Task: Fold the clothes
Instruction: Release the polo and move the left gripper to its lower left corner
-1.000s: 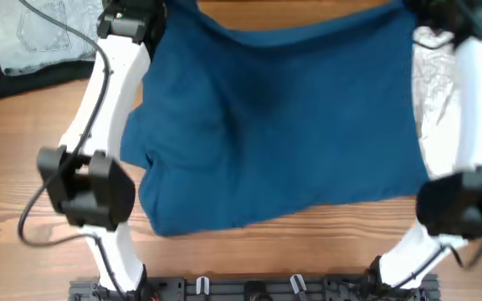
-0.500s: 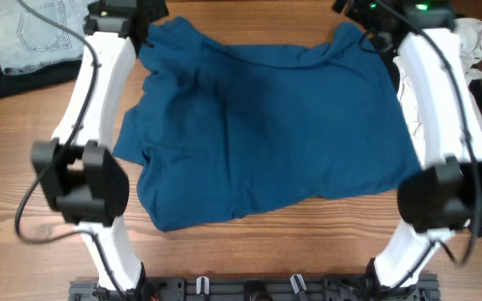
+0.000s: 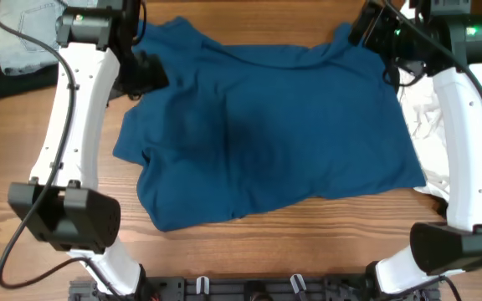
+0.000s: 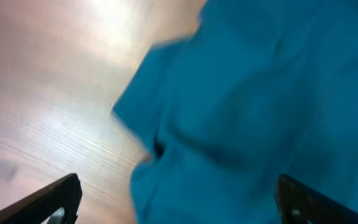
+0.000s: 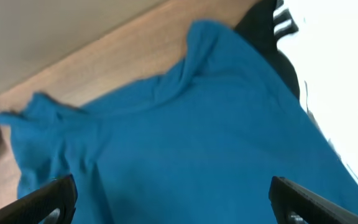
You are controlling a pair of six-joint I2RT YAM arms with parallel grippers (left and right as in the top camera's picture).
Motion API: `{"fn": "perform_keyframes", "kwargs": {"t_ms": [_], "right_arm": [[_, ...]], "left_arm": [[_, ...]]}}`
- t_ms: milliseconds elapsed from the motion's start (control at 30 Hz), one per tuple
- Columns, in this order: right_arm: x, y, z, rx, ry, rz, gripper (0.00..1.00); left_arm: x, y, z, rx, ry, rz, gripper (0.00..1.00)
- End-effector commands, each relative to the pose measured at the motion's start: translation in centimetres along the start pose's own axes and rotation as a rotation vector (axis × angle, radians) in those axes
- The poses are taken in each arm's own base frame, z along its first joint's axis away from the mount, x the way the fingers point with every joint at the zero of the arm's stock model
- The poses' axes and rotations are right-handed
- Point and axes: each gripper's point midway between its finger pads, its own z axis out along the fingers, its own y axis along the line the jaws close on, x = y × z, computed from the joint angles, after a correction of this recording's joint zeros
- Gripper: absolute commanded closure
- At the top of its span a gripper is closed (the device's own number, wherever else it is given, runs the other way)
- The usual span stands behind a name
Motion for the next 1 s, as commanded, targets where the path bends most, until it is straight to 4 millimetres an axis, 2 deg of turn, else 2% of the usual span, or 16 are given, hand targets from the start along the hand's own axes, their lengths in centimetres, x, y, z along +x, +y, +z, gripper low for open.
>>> {"fn": "perform_keyframes", "kwargs": {"t_ms": [0, 167, 233, 300, 367, 467, 533, 567, 633, 700, 767, 967], "right_arm": [[1.7, 0.5, -1.4, -0.012, 0.032, -0.039, 0.0], [2.8, 0.1, -1.2, 0.009, 0.075, -0.042, 0.0], [3.1, -0.1, -1.2, 0.014, 0.086, -0.042, 0.0], [3.7, -0.5, -1.2, 0.03, 0.114, -0.044, 0.0], [4.0, -0.6, -1.3, 0.035, 0.126, -0.068, 0.0], [3.8, -0.7, -1.2, 0.038, 0.116, -0.074, 0.0], [3.4, -0.5, -1.2, 0.03, 0.101, -0.074, 0.0], [3.3, -0.4, -1.2, 0.026, 0.093, -0.073, 0.0], [3.0, -0.2, -1.1, 0.021, 0.083, -0.074, 0.0], [2.8, -0.1, -1.1, 0.015, 0.074, -0.089, 0.0], [2.6, 0.0, -1.1, 0.012, 0.069, -0.092, 0.0], [2.6, 0.0, -1.0, 0.011, 0.066, -0.096, 0.0]], "left_arm": [[2.4, 1.8, -3.9, 0.019, -0.016, -0.059, 0.0], [6.3, 4.4, -6.3, 0.015, -0.005, -0.121, 0.0], [8.1, 5.4, -6.3, 0.011, 0.001, -0.16, 0.0], [10.9, 6.7, -5.7, 0.008, 0.023, -0.206, 0.0], [14.4, 6.7, -4.1, 0.069, 0.076, -0.216, 0.0], [19.0, 5.8, -0.5, 0.184, 0.164, -0.217, 0.0], [21.7, 4.8, 1.9, 0.258, 0.233, -0.217, 0.01], [23.6, 4.0, 3.6, 0.314, 0.3, -0.219, 0.03], [25.8, 3.6, 5.5, 0.337, 0.378, -0.235, 0.06], [27.5, 4.2, 7.7, 0.298, 0.424, -0.25, 0.06], [27.5, 4.1, 8.9, 0.299, 0.412, -0.247, 0.06], [24.9, 4.7, 11.0, 0.235, 0.287, -0.239, 0.07]]}}
